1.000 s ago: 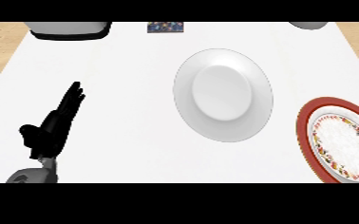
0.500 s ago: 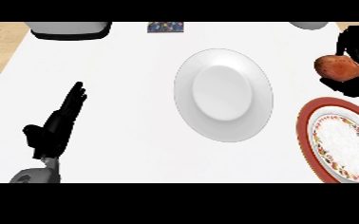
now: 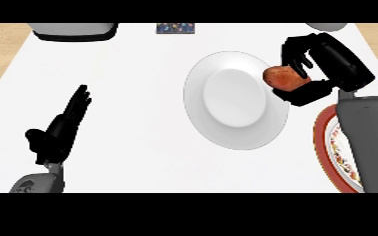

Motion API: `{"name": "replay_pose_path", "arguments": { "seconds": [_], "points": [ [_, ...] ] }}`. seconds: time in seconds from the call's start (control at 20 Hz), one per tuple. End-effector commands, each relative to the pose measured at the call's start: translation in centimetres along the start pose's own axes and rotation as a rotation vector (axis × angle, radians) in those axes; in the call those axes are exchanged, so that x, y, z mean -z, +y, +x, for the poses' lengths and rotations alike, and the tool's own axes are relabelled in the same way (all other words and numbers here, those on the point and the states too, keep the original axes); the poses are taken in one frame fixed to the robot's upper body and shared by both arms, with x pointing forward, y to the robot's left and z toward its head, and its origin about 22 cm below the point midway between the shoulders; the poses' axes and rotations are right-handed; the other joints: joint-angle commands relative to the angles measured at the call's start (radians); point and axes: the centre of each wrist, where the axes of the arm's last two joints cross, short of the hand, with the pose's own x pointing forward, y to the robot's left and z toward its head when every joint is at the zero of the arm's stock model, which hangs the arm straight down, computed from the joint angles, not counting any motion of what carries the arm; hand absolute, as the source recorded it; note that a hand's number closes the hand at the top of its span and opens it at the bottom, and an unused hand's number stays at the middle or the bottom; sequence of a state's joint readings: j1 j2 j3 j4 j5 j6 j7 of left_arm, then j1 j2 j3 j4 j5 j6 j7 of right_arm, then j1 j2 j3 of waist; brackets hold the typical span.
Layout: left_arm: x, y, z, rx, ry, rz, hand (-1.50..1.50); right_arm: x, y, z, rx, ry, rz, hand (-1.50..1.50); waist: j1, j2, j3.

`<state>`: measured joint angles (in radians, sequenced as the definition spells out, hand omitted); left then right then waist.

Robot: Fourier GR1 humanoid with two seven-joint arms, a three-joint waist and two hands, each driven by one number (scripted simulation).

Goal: Pick the sweet potato from the plate and place it in the plate

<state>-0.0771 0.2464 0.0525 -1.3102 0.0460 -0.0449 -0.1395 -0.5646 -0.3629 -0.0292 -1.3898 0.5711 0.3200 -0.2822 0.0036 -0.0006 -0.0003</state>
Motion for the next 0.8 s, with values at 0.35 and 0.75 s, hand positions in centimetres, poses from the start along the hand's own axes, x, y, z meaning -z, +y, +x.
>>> {"name": "replay_pose_path", "arguments": {
  "seconds": [0.35, 0.75],
  "points": [
    [0.1, -0.9, 1.6, -0.014, 0.015, -0.008, 0.00, 4.0, 8.7, 2.7, 0.217, 0.155, -0.064, -1.50, 0.004, 0.000, 0.001],
    [-0.8, -0.4, -0.6, -0.005, 0.005, 0.002, 0.00, 5.8, 10.5, 2.2, 0.269, 0.272, -0.027, -1.50, 0.001, 0.001, 0.000]
  ]
}}
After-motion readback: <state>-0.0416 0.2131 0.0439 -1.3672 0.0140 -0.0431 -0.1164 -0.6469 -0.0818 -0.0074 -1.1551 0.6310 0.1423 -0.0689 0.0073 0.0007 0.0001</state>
